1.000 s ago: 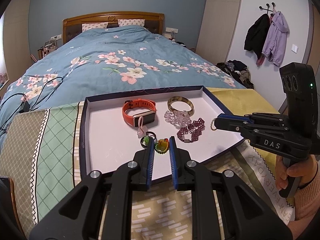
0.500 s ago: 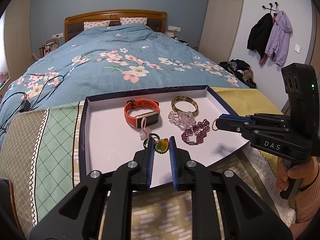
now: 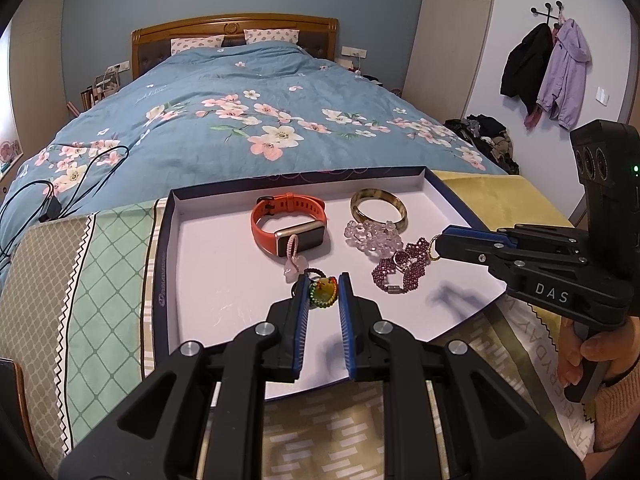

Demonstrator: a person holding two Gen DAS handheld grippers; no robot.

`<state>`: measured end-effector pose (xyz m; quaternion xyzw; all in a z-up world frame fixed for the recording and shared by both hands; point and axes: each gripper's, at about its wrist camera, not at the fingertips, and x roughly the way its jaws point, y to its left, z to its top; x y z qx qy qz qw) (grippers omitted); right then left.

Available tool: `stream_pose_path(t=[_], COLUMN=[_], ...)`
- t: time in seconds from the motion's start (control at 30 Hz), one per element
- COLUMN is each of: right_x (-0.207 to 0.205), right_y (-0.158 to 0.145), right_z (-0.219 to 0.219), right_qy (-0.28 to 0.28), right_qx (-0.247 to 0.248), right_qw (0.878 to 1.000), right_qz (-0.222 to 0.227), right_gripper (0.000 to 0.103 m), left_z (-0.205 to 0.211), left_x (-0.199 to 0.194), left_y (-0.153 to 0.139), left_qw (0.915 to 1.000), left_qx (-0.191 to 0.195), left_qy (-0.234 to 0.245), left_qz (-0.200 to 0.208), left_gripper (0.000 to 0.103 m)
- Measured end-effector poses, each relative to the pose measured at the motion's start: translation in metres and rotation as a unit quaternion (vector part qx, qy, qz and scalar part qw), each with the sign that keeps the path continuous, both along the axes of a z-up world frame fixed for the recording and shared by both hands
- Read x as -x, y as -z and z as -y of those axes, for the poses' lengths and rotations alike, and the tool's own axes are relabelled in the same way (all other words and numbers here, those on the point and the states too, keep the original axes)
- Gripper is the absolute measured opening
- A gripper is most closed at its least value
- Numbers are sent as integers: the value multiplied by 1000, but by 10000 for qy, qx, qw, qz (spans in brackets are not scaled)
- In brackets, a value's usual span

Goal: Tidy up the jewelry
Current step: 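Lower the amber ring with the left tool while the right tool lowers the gold ring into the box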

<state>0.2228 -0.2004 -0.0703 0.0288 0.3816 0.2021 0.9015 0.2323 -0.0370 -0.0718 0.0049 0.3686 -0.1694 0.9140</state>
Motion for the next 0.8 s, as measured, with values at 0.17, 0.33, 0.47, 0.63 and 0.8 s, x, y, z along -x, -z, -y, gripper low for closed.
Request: stream_pose_path(t=[0.17, 0.33, 0.47, 0.63, 0.8], right_x=[-5, -9, -10, -13, -16], right_y=[3, 5, 6, 8, 11], right_z=[0, -2, -4, -5, -5], right_qy=[7, 1, 0, -2, 1], right_qx=[24, 60, 70, 92, 105], right_qw=[10000, 10000, 10000, 9999, 9999], right_qz=[-33, -42, -57, -92, -137], right_gripper=[9, 9, 9, 9, 9], left_z=[0, -1, 0, 0, 1], left_x=[-2, -5, -6, -8, -10], left_y=[1, 4, 5, 7, 9], left_qw=[10000, 10000, 10000, 9999, 9999], left_qx=[-12, -20, -25, -41, -49], left_qy=[-20, -59, -66, -86, -110], left_qz=[-11, -54, -62, -79, -107], left_gripper=[15, 15, 15, 15, 15])
